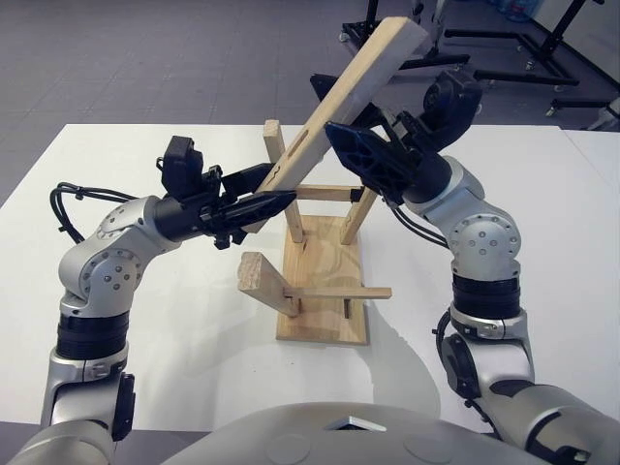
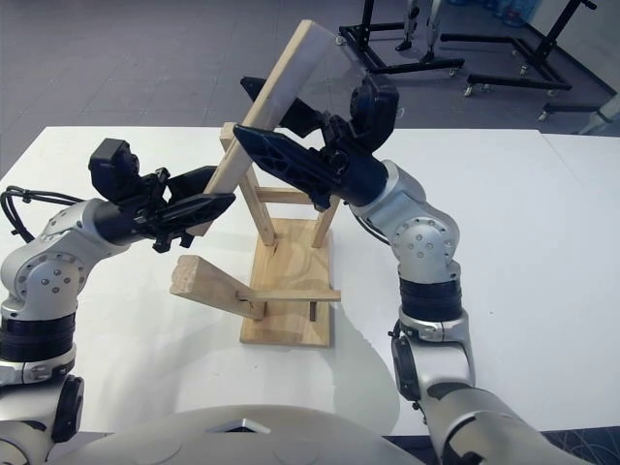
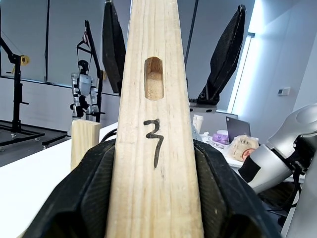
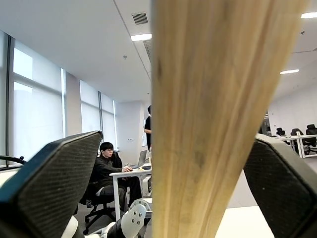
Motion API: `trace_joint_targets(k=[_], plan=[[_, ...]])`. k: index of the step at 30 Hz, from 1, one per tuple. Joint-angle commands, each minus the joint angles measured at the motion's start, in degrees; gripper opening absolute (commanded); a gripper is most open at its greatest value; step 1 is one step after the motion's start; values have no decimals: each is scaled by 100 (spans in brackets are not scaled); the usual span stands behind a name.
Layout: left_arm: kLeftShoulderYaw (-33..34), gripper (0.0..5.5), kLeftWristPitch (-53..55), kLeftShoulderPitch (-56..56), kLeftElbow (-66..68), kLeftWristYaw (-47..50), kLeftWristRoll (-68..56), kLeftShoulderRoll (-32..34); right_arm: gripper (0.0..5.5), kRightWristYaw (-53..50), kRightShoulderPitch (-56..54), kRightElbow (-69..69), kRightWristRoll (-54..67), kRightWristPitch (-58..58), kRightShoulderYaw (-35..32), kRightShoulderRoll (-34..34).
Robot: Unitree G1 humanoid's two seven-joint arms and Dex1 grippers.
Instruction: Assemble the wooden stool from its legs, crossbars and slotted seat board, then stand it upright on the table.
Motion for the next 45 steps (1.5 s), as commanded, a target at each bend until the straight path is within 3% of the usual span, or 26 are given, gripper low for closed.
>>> trace_joint_targets(k=[1,13,25,29,33,36,40,43,45], plan=[[12,206,80,-98,-152,5,-20,34,429,80,-41,-37,44,-14,-33,121],[16,206,163,67,-305,30,-92,-3,209,265,179,-45,-319,-11,38,25],[103,206,323,91,-239,262,-238,-54,209,144,295,-167,-338,-157,-34,197],[296,278,309,-1,-30,566,-225,-95,208,3,523,-367,-609,-444,-120,205],[608,336,153,142,-68,932,25,16,207,76,1048,-795,-574,-301,-756,-720],[1068,336,118,580,-337,1157,-82,72,207,-21,1306,-952,-64,64,-1188,-1176],[1687,336,62,1157,-752,1590,-381,8,207,332,1793,-818,-588,-336,-1601,-1726],[1854,336,7,1393,-872,1728,-435,-3,207,841,2146,-571,-1254,-883,-1505,-1938],[1807,336,-29,1504,-907,1706,-346,42,207,1446,2504,-521,-984,-557,-1502,-2247]])
